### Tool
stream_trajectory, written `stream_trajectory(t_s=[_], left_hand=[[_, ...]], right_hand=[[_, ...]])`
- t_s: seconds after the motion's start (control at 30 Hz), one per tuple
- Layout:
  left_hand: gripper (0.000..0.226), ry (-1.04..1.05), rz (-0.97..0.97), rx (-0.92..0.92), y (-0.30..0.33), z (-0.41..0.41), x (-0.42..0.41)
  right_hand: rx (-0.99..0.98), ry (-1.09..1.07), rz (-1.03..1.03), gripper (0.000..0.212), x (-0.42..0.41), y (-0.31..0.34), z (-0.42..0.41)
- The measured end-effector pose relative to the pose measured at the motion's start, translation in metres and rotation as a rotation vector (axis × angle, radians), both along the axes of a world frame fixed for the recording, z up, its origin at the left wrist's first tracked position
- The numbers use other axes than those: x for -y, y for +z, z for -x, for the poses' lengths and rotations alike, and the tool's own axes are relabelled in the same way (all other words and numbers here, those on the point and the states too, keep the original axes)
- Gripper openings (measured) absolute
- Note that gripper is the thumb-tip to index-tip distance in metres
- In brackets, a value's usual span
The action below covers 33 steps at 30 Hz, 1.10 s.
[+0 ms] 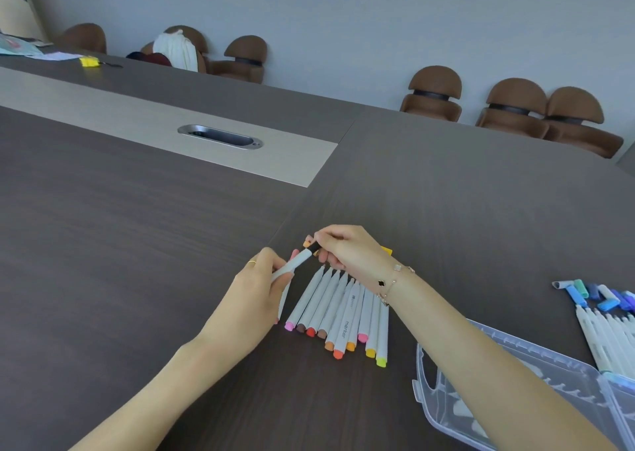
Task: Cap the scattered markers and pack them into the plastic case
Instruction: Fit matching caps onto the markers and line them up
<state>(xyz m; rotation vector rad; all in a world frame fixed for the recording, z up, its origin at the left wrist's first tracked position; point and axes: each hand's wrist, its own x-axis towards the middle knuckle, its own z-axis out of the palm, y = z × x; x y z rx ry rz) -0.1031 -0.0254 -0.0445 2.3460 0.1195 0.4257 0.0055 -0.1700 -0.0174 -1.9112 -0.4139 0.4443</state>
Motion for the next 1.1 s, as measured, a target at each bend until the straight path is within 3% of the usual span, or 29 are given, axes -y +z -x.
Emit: stream_trajectory(t_s=[0.13, 0.33, 0.5, 0.6, 0.8, 0.97, 1.1], left_hand=[[0.013, 0.088, -0.061, 0.069, 0.001, -0.008, -0.011], [0.016, 0.244, -0.315, -0.088, -0.024, -0.021, -0.024], [0.030, 0.201, -0.297, -0.074, -0.021, -0.020, -0.011], [0.025, 0.097, -0.338, -0.028, -0.011, -0.013, 0.000], [0.019, 0.033, -0.392, -0.198, -0.003, -0.004, 0.014], [0.026, 0.027, -0.489, -0.210, 0.002, -0.003, 0.024], [0.026, 0.029, -0.493, -0.222, 0.003, -0.004, 0.029]], right_hand=[[-0.026, 0.023, -0.001, 0.027, 0.009, 0.023, -0.007], [0.349, -0.166, 0.415, 0.026, 0.061, 0.033, -0.039], [0.379, -0.106, 0.557, 0.021, 0.083, 0.009, -0.042], [0.400, -0.083, 0.545, 0.018, 0.079, -0.001, -0.047], [0.576, 0.207, 0.649, 0.036, 0.047, -0.010, -0.058], [0.720, 0.337, 0.808, 0.021, 0.035, -0.010, -0.065], [0.707, 0.294, 0.759, 0.037, 0.043, 0.001, -0.070]])
